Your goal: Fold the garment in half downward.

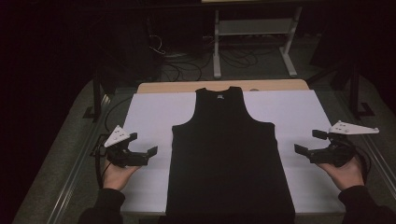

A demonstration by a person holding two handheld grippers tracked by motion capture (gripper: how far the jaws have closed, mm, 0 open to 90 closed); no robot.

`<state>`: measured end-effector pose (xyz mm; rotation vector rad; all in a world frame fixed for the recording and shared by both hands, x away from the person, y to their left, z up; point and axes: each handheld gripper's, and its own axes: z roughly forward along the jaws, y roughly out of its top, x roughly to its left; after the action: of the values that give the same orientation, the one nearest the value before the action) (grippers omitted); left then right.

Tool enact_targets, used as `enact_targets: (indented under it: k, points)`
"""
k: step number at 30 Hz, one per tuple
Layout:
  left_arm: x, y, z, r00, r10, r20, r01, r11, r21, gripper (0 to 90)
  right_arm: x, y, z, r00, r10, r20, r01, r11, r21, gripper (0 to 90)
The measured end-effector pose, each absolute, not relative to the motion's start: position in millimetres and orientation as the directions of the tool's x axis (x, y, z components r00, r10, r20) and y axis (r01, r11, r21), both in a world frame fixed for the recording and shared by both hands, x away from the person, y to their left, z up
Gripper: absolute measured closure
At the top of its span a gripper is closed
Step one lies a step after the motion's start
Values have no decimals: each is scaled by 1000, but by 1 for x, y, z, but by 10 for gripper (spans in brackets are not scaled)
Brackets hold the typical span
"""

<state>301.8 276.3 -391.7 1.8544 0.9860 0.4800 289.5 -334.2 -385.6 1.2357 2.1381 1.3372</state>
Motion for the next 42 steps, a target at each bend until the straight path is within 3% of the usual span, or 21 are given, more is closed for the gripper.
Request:
enact_targets:
  k: [42]
  points:
    - [344, 261, -364, 634, 769, -85, 425, -255, 869, 0, 329, -317, -360, -620, 774, 128, 489, 253, 835, 0]
